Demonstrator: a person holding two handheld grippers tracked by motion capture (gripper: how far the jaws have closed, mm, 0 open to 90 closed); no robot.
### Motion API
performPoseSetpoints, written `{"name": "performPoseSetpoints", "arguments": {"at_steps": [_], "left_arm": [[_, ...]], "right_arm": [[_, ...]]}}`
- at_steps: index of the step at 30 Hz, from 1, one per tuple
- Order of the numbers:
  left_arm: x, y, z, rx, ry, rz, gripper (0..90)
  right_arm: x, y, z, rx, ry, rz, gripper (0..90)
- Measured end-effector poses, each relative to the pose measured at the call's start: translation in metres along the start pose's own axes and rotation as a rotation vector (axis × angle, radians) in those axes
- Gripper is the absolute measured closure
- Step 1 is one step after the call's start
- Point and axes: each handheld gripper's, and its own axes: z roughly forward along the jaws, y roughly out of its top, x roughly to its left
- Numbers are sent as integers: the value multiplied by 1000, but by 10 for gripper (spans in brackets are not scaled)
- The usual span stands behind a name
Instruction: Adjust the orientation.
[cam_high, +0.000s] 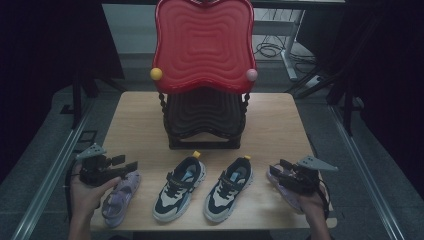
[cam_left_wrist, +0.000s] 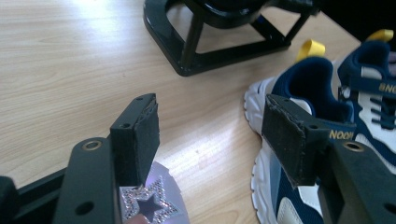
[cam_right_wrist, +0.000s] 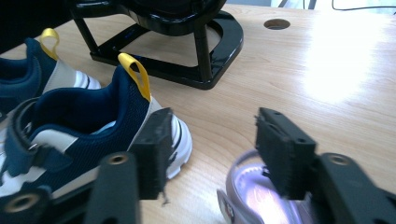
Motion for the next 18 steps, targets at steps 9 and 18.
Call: {"name": "performPoseSetpoints", "arguments": {"at_steps": [9, 18], "left_arm": [[4, -1, -1, -16, 8, -4, 370], [1, -8, -3, 5, 30, -20, 377]], "right_arm": [[-15, -21, -29, -15, -17, 33, 860], [-14, -34, -32, 77, 19, 4, 895]]}}
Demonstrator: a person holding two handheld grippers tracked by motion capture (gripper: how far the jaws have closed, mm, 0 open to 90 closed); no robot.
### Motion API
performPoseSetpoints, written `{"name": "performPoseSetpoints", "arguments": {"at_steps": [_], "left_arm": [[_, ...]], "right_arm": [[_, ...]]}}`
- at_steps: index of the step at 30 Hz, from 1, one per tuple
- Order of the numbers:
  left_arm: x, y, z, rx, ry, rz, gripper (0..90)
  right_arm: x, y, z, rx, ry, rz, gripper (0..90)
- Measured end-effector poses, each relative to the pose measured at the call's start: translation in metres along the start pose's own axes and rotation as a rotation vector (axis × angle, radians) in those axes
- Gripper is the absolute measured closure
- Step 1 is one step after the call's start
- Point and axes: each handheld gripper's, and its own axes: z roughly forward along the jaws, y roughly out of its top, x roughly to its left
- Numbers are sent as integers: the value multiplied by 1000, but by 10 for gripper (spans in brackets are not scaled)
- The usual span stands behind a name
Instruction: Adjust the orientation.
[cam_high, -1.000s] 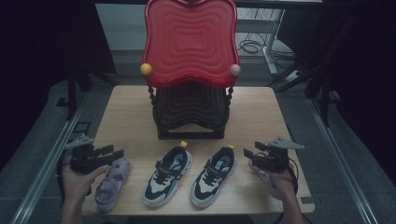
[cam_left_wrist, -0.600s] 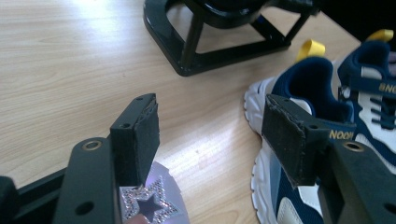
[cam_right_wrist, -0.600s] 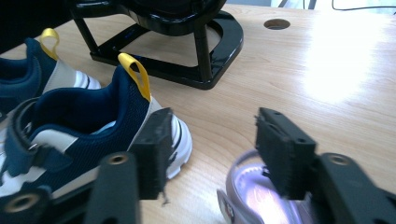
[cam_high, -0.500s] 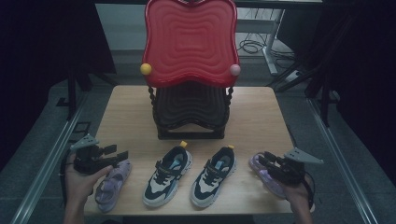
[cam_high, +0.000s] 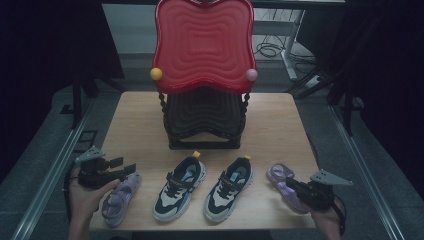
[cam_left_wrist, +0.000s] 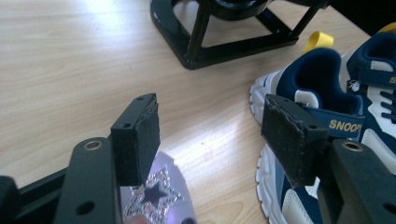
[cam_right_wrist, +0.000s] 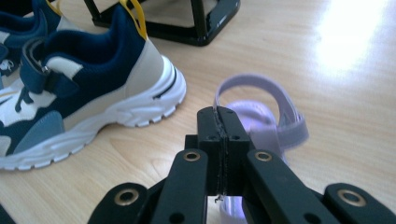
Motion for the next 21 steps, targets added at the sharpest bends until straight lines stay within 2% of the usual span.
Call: {"name": "performPoseSetpoints", "arguments": {"at_steps": [3, 12, 21], "left_arm": [[-1, -1, 0, 3, 1, -4, 378], [0, -5, 1, 11, 5, -13, 378], [2, -7, 5, 20, 3, -18, 379]], "right_arm": [[-1, -8, 0, 30, 16, 1, 897], [3, -23, 1, 106, 24, -12, 897], [4, -33, 5, 159, 36, -22, 897]]}}
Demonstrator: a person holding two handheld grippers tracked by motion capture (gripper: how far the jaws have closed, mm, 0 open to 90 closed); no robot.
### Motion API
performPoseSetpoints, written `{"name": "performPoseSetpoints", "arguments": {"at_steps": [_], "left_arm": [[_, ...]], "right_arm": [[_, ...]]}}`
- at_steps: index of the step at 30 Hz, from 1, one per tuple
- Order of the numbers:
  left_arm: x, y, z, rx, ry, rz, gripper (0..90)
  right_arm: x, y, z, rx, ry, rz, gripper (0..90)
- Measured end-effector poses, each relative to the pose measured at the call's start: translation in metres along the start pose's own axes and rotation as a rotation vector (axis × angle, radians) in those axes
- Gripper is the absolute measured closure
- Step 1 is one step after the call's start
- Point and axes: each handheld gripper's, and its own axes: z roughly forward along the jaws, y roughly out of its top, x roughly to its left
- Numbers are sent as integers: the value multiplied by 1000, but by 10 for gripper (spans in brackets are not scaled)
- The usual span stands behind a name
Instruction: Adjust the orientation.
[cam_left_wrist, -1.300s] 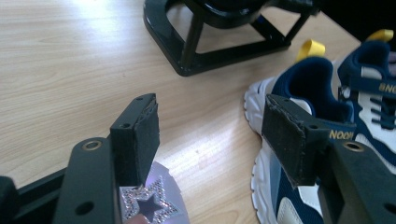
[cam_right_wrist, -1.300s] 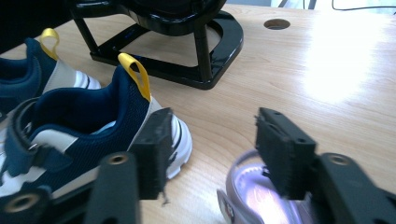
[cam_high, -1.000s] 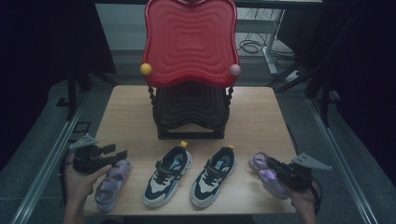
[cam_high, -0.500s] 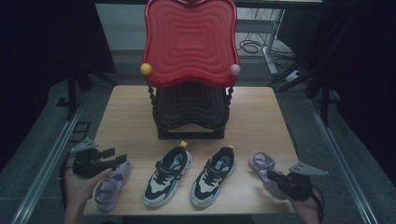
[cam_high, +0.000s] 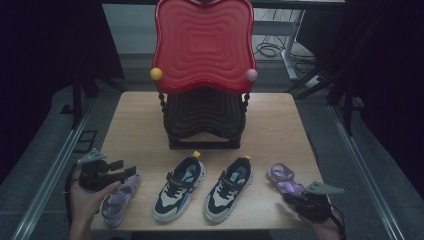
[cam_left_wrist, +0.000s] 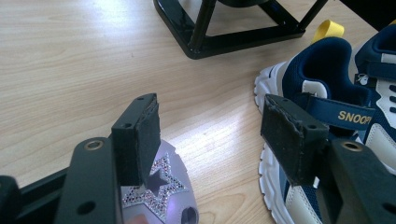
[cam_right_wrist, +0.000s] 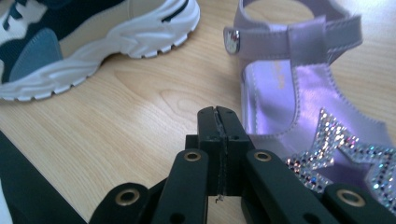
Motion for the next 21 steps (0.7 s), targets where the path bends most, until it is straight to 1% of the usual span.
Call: {"name": "performPoseSetpoints", "arguments": {"at_steps": [4, 8, 12, 16, 21], "left_arm": [[-1, 0, 1, 3, -2, 2, 379], [-1, 0, 3, 8, -6, 5, 379], [-2, 0, 6, 18, -6, 4, 379], [-2, 0, 6, 20, -6, 4, 379], [-3, 0, 10, 34, -6, 11, 379]], "right_arm": [[-2, -1, -1, 24, -8, -1, 898], [-5, -2, -3, 70, -16, 4, 898], [-9, -4, -5, 74, -5, 9, 899], [-14, -6, -8, 80, -10, 18, 899], [-22, -8, -13, 67, 4, 36, 899]]}}
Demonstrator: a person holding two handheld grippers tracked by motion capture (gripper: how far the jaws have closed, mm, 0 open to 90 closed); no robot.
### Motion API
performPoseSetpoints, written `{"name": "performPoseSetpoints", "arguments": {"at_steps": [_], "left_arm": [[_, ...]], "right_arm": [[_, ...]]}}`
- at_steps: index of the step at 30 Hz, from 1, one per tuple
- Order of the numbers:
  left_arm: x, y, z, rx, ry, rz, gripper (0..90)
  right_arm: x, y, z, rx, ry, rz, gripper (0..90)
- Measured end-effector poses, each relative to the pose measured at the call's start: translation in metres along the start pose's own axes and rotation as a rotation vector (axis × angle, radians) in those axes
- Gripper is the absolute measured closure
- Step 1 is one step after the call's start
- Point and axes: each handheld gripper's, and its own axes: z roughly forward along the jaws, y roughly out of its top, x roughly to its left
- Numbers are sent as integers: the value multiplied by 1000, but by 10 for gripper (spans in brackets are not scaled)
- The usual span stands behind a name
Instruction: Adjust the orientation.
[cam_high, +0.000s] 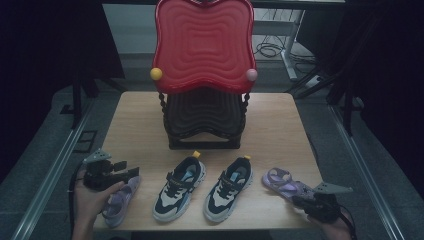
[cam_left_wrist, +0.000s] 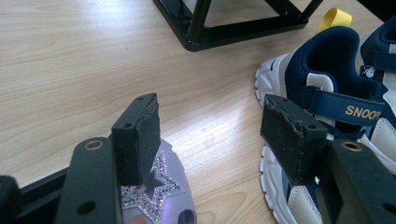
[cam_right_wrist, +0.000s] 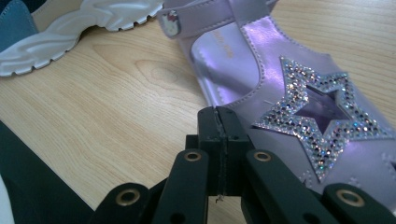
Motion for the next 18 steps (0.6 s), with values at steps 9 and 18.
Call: {"name": "performPoseSetpoints", "arguments": {"at_steps": [9, 18], "left_arm": [[0, 0, 1, -3, 4, -2, 379], [-2, 0, 1, -24, 8, -1, 385]], "right_arm": [[-9, -4, -10, 8, 1, 11, 899], [-16, -10, -10, 50, -36, 27, 899]]}}
